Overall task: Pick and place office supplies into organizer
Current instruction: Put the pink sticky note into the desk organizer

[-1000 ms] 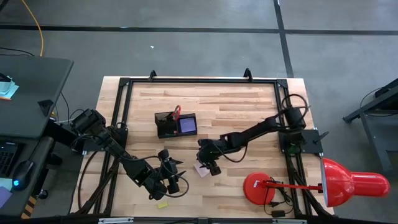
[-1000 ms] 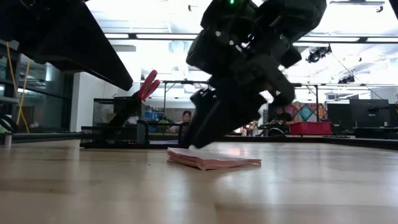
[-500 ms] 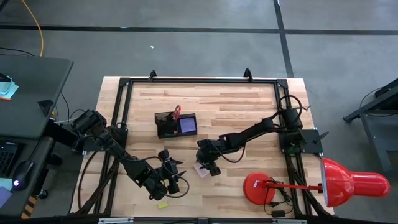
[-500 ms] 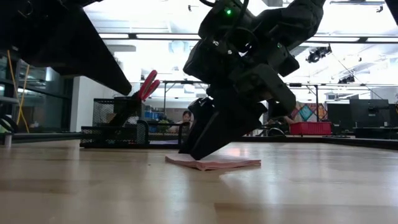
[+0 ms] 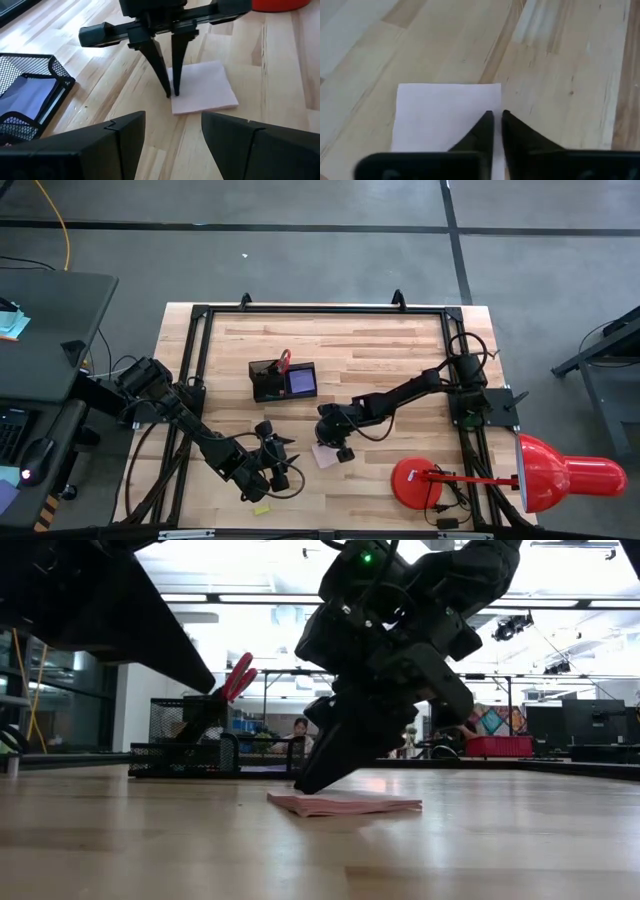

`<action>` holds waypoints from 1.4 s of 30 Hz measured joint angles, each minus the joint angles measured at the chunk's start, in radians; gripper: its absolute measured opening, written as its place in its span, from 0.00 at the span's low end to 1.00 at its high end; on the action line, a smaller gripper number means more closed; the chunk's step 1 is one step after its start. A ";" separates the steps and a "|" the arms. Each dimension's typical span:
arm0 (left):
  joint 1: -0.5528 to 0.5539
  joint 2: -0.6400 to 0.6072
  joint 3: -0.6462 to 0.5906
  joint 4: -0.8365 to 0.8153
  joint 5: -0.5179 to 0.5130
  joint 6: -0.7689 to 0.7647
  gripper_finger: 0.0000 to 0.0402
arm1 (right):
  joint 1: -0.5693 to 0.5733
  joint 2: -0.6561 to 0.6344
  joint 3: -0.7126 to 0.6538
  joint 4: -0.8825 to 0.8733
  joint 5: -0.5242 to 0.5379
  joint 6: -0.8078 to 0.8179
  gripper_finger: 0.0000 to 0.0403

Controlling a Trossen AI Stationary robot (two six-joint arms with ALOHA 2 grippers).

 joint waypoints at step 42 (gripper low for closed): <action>0.032 0.047 0.000 0.237 0.310 0.547 0.45 | 0.361 -0.016 0.171 -0.477 0.618 0.409 0.46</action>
